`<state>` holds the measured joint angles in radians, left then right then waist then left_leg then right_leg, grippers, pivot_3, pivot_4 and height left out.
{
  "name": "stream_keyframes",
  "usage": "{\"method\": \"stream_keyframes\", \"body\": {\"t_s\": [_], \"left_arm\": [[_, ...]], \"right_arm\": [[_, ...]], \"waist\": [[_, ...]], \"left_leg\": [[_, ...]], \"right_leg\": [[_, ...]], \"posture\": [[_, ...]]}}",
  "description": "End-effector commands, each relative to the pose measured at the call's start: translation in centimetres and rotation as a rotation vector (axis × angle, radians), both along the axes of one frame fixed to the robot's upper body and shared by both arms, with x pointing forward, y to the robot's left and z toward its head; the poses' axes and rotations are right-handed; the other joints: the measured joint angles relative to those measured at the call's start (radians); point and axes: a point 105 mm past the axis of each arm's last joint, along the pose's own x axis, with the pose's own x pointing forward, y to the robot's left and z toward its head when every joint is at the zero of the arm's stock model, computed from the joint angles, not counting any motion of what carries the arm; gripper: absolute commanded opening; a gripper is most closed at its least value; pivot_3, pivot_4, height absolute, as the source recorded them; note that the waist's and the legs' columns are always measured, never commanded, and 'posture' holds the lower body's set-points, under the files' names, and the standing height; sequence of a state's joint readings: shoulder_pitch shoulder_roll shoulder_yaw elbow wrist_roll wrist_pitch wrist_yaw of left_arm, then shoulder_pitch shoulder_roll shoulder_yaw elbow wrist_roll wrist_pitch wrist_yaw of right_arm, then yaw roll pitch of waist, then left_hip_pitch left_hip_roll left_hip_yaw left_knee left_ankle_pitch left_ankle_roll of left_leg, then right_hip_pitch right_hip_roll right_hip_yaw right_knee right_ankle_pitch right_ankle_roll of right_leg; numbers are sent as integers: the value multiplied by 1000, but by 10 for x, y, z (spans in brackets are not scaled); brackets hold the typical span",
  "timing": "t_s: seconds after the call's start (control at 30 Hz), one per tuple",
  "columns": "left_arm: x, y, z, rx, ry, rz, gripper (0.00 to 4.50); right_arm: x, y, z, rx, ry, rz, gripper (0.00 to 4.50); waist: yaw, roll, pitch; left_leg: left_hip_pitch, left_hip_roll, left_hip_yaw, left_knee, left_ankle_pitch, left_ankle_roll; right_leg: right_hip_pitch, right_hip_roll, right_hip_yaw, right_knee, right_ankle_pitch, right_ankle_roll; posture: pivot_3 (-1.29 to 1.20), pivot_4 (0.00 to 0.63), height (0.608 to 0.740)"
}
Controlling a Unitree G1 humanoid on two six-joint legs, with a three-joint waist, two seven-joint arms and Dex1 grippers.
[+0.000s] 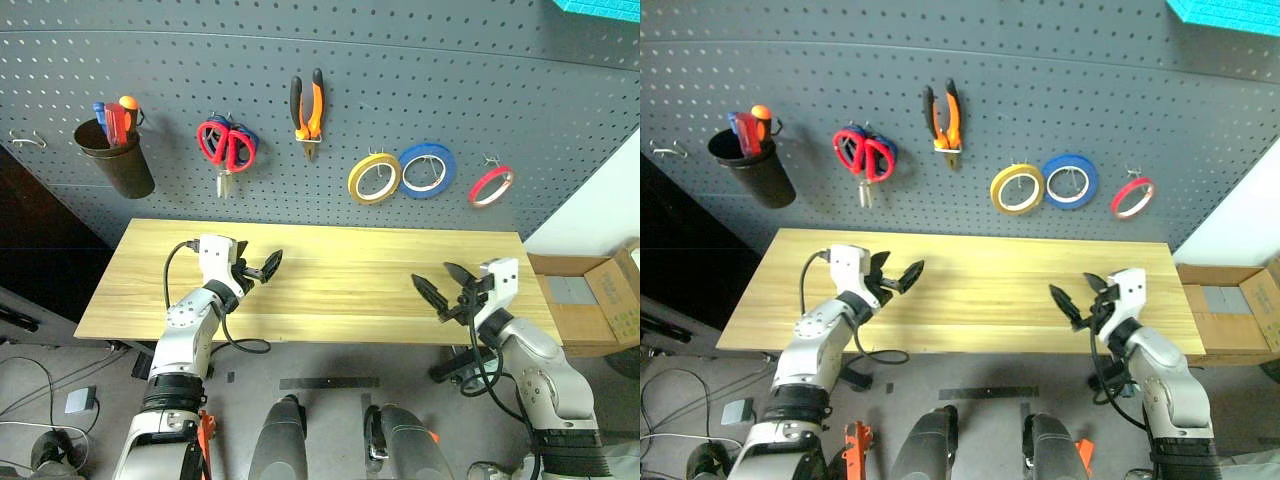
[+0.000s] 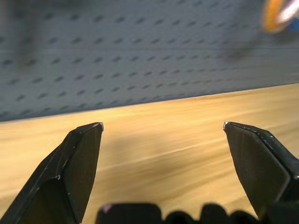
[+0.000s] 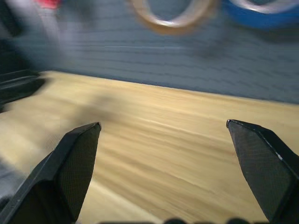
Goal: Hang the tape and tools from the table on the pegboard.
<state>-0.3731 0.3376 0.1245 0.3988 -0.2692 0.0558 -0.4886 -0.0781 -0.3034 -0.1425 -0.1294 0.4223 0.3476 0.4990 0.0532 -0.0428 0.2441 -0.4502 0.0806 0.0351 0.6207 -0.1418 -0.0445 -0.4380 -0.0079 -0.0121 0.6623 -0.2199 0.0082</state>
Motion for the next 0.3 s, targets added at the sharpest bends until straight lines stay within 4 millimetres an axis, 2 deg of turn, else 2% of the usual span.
{"method": "stream_keyframes", "body": {"t_s": [0.03, 0.13, 0.3], "left_arm": [[0, -8, 5, -8, -47, -7, 4442], [-1, -7, -1, -1, -46, 10, 4442], [2, 10, 3, -39, -74, 91, 4442]], "right_arm": [[-1, -12, 0, -15, -34, -53, 4500], [0, -18, -4, -19, -40, -84, 4500], [4, -31, -7, -25, -54, -153, 4500]], "waist": [[0, 0, -7], [-6, 2, -22], [-16, 4, -41]], "left_leg": [[0, 0, 0, 0, 0, 0], [-1, 0, 0, 0, 0, 0], [0, 0, 0, 0, 0, 0]], "right_leg": [[0, 0, 0, 0, 0, 0], [0, 0, 0, -1, 1, 1], [0, 0, 0, -1, 1, 1]], "posture": [[43, 168, 740], [37, 152, 740], [35, 128, 740]]}}
